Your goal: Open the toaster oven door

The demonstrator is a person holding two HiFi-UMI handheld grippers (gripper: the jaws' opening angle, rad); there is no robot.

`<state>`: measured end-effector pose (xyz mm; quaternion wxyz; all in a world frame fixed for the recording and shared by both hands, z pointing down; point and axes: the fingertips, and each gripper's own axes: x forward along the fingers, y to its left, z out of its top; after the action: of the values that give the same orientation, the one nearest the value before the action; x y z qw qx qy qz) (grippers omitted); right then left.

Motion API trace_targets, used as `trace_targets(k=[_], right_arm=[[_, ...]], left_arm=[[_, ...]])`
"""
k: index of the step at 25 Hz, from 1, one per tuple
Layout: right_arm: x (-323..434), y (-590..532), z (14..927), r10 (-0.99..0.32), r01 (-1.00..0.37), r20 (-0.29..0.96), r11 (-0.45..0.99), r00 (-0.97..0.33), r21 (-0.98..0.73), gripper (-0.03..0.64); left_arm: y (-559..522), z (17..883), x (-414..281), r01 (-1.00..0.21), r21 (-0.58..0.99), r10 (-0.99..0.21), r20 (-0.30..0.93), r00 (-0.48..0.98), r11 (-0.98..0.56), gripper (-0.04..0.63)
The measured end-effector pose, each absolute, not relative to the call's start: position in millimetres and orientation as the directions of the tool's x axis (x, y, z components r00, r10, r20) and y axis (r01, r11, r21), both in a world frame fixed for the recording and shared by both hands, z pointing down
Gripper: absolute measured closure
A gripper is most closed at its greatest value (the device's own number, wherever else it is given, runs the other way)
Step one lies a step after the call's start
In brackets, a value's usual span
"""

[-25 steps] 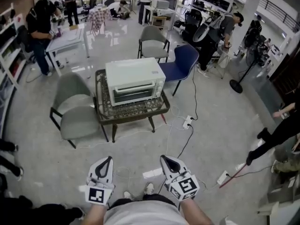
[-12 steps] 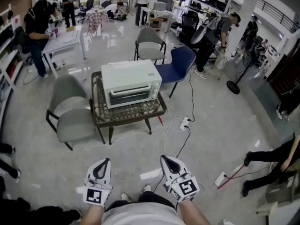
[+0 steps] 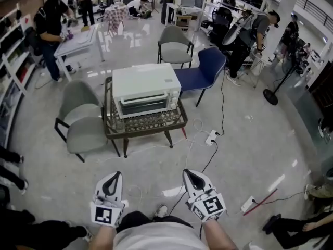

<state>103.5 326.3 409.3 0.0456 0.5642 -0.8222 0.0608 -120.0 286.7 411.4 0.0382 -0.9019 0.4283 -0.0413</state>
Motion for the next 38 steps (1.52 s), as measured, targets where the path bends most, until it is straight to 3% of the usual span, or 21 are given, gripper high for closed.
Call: trace_targets(k=[21, 38], right_arm=[[144, 301, 430, -0.918, -0.931, 0.156, 0.355, -0.364, -0.082, 0.594], [124, 70, 417, -0.909, -0.926, 0.186, 0.377, -0.374, -0.021, 0.594]], left_arm=[[260, 440, -79, -0.758, -0.085, -0.762, 0.105, 0.639, -0.647, 0.578], [22, 433, -39, -0.654, -0.085, -0.660, 0.075, 0.748, -0.751, 0.578]])
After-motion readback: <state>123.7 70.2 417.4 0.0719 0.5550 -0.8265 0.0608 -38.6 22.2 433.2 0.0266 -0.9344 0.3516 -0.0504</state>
